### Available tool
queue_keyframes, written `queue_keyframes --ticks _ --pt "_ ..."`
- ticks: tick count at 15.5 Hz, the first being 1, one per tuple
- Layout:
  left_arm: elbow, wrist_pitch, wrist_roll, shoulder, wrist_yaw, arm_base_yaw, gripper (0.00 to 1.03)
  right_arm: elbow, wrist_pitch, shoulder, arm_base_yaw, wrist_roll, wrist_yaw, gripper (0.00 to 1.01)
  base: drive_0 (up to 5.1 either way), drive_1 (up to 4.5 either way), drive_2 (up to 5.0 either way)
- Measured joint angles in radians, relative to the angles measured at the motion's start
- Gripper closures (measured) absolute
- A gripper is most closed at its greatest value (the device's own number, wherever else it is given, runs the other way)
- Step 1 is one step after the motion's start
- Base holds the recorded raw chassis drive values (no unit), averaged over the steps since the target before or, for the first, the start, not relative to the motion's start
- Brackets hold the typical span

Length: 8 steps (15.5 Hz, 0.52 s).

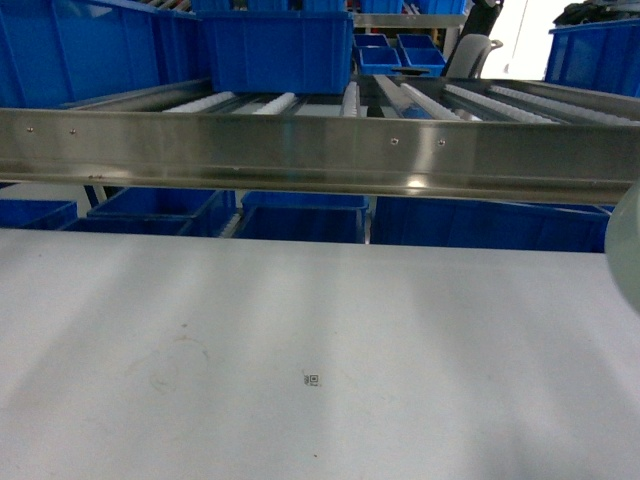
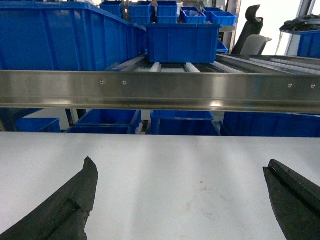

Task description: Place green bowl on second shelf with right arm

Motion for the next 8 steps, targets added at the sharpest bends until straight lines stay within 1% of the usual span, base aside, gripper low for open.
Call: queue_keyframes --ticks 1,2,3,4,5,6,7,8 --pt "0.000 0.000 0.000 0.000 0.000 0.000 0.05 -0.023 0.002 -0.104 0.025 0.037 0.014 0.99 0.0 0.00 0.0" --pt "0.000 0.000 0.000 0.000 0.000 0.000 0.05 -0.057 0.009 -0.185 0.045 0.061 0.037 0.99 0.0 0.00 0.0" --pt "0.000 0.000 0.000 0.000 0.000 0.000 0.05 -0.088 -0.028 -0.257 0.050 0.088 0.049 0.99 0.0 0.00 0.0" --pt "0.000 0.000 0.000 0.000 0.000 0.000 0.05 -0.116 -0.058 -0.312 0.056 0.101 0.065 0.99 0.0 0.00 0.0" --pt "0.000 0.000 0.000 0.000 0.000 0.000 0.05 -0.159 -0.106 -0.402 0.071 0.121 0.094 0.99 0.0 0.00 0.0" --pt "0.000 0.000 0.000 0.000 0.000 0.000 0.05 -0.179 -0.141 -0.462 0.084 0.130 0.105 0.99 0.0 0.00 0.0" --pt "0.000 0.000 0.000 0.000 0.000 0.000 0.05 -0.201 -0.199 -0.562 0.108 0.145 0.130 0.99 0.0 0.00 0.0" --pt "0.000 0.000 0.000 0.000 0.000 0.000 0.05 -0.217 -0.254 -0.649 0.123 0.153 0.144 0.99 0.0 0.00 0.0"
